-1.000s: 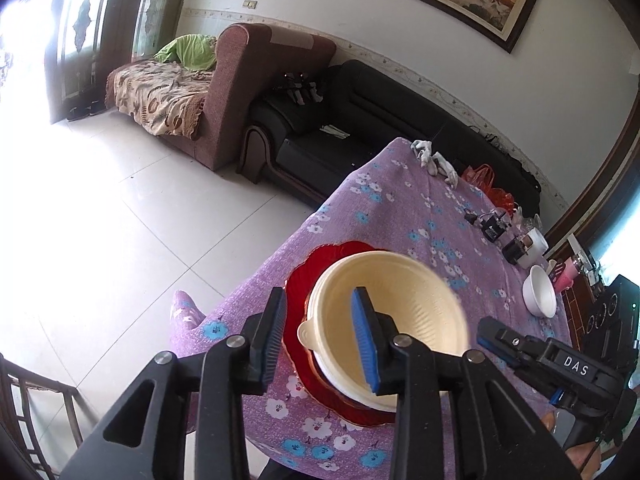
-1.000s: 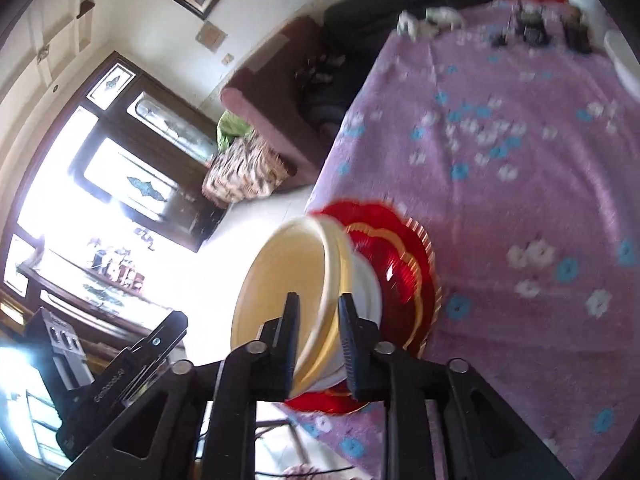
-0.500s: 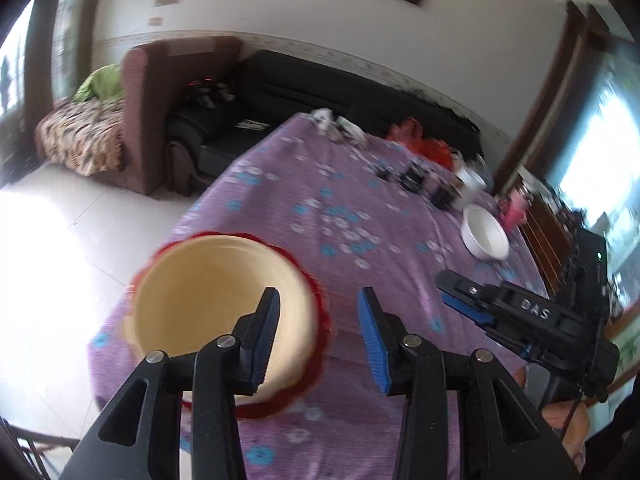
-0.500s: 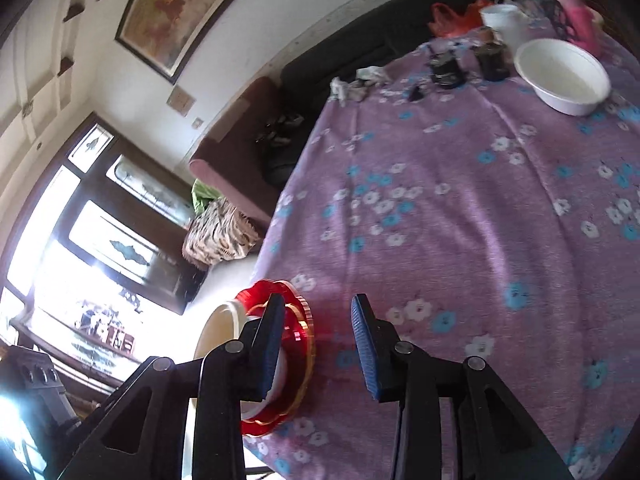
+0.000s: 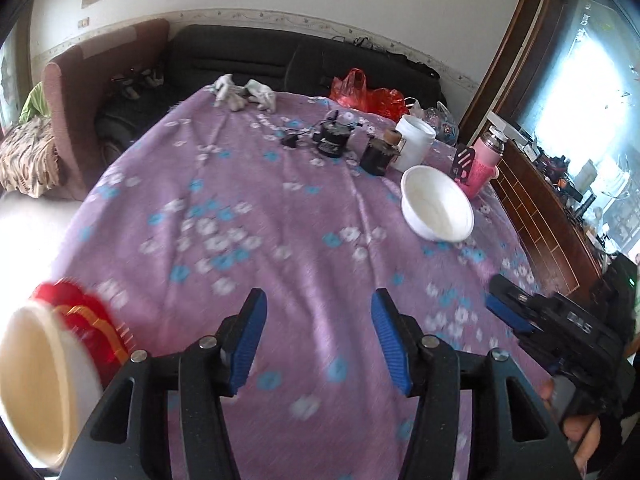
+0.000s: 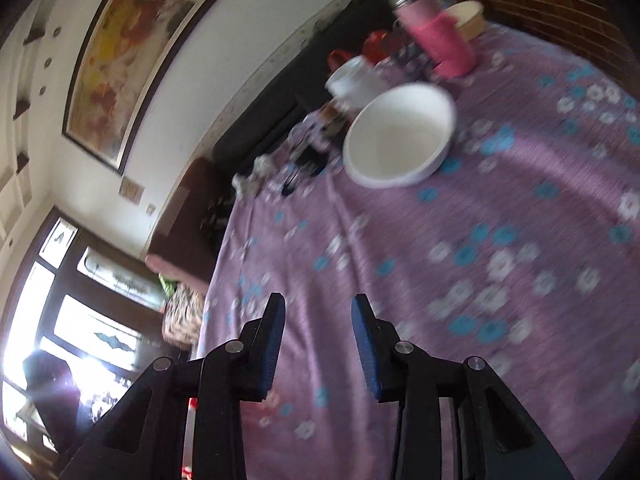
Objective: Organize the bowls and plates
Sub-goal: 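Move both tools to the rim of the last white bowl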
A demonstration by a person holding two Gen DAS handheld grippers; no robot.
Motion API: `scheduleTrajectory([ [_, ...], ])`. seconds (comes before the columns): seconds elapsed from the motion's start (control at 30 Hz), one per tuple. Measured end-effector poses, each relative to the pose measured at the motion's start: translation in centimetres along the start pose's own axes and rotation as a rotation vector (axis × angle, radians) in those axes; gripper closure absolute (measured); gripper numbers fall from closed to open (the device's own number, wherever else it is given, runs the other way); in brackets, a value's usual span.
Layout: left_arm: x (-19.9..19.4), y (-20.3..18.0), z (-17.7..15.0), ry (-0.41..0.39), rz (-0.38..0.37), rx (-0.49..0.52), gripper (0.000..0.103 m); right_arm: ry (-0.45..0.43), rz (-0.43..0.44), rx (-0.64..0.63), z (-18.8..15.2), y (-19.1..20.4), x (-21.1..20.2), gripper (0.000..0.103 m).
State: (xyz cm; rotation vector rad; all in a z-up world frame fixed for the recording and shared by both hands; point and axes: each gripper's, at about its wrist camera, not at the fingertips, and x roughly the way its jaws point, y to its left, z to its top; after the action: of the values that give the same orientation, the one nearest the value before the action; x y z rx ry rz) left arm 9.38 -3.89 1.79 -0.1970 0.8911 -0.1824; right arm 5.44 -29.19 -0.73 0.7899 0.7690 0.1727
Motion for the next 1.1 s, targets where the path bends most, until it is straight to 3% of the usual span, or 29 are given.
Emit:
scheduleTrajectory([
  [0.27, 7.8, -4.4, 5.9, 0.058, -0.019, -0.003, 0.05, -0.081, -0.05, 0.051, 8.2, -4.3, -0.8, 0.066],
  [0.5, 14.9, -6.3, 9.6, 0.122, -0.045, -0.045, 0.05, -0.046, -0.058, 0.12, 13.1, -7.0, 3.1, 0.066],
  [0.73, 20.0, -7.8, 10.5, 0.182, -0.082, -0.067, 0.05, -0.066, -0.057, 0.165, 14.5, -10.0, 5.3, 0.066],
  [1.1, 23.0, -8.0, 11.0, 0.219, -0.166, -0.12, 0.05, -0.064, -0.037, 0.199, 14.6, -12.8, 7.1, 0.066],
])
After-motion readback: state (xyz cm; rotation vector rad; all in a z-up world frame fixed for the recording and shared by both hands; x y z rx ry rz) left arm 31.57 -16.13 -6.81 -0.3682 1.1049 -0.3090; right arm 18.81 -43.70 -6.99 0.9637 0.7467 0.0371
